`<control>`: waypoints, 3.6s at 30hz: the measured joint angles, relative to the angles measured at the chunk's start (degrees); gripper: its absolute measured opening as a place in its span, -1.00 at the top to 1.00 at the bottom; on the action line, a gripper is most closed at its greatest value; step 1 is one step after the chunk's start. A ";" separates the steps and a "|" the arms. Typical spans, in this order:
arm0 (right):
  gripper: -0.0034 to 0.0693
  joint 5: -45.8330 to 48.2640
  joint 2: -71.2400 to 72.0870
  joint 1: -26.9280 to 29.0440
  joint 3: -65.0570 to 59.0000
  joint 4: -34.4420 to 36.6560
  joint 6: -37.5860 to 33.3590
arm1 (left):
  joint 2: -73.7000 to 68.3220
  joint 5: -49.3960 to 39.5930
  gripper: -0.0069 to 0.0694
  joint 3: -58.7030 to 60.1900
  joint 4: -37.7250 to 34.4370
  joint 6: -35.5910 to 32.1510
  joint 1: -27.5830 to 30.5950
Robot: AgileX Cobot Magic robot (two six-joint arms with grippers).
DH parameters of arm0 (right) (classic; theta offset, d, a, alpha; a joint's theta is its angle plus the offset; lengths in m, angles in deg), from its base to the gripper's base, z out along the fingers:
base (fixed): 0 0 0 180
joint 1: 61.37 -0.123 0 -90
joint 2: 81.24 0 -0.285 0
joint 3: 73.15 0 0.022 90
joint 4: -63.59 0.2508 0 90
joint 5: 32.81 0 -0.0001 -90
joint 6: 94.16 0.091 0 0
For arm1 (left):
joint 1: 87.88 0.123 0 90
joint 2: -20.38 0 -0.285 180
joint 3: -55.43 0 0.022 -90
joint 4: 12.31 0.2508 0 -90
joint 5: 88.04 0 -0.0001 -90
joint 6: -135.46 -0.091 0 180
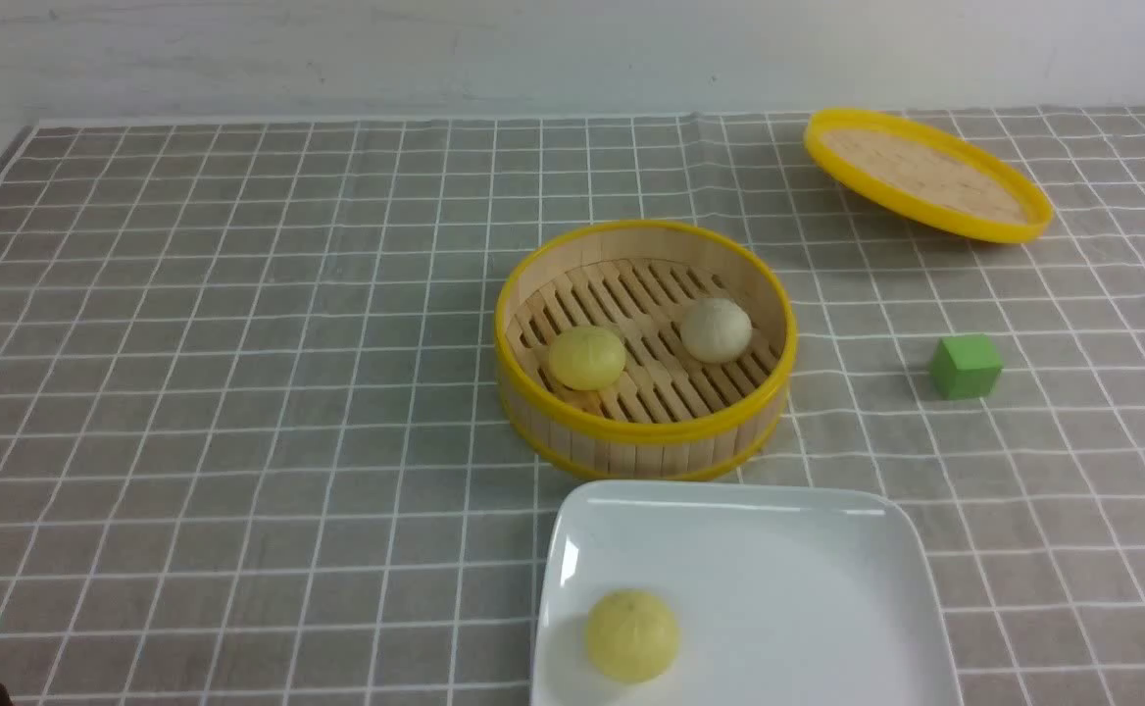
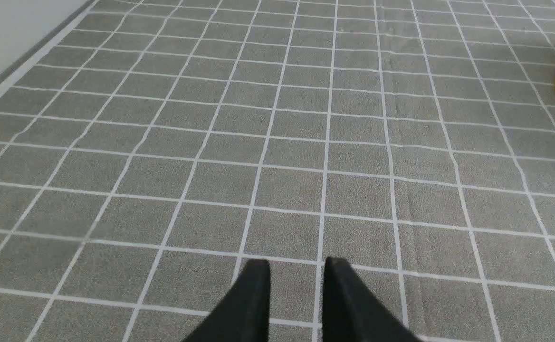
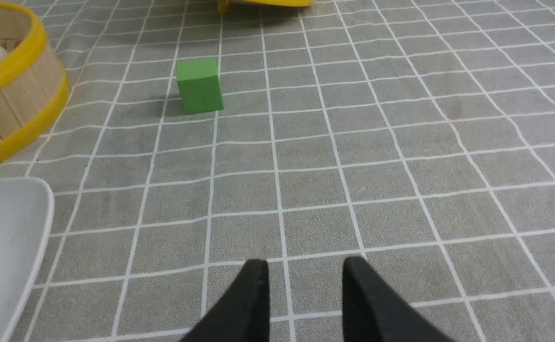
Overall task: Put the steamed buns into the plate on the grey tablecloth.
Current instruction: 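Reach toward a bun in the bamboo steamer with the right gripper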
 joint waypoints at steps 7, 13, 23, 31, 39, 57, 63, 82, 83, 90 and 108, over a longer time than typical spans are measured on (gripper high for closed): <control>0.25 0.00 0.00 0.00 0.00 0.00 0.00 | 0.00 0.00 0.31 0.00 0.00 0.00 0.00; 0.25 0.00 0.00 0.00 0.00 0.00 0.00 | 0.00 0.00 0.31 0.00 0.00 0.00 0.00; 0.25 0.00 0.00 0.00 0.00 0.00 0.00 | 0.00 0.00 0.31 0.00 0.00 0.00 0.00; 0.25 0.00 0.00 0.00 0.00 0.00 0.00 | 0.00 0.00 0.31 0.00 0.00 0.00 0.00; 0.25 0.00 0.00 0.00 0.00 0.00 0.00 | 0.00 0.00 0.31 0.00 0.00 0.00 0.00; 0.25 -7.17 0.00 0.00 -0.61 31.85 23.52 | 0.00 13.90 0.29 0.19 -42.72 37.88 0.00; 0.25 -7.86 0.00 0.00 -0.61 36.06 24.84 | 0.00 15.85 0.26 0.19 -46.33 39.14 0.00; 0.93 32.97 -41.55 0.00 47.89 22.17 -2.63 | -26.36 -32.34 0.81 -36.09 -29.65 10.52 0.00; 0.93 33.53 -43.19 0.00 47.95 22.33 -3.00 | -26.99 -33.82 0.81 -36.31 -29.54 9.91 0.00; 0.88 36.27 -66.58 -3.92 51.52 37.65 -23.45 | -43.41 -41.24 0.81 -39.09 -29.11 1.37 0.00; -0.07 33.61 -111.03 -28.81 95.36 6.89 -3.99 | -51.83 -39.54 0.67 -39.25 -28.85 -2.35 0.00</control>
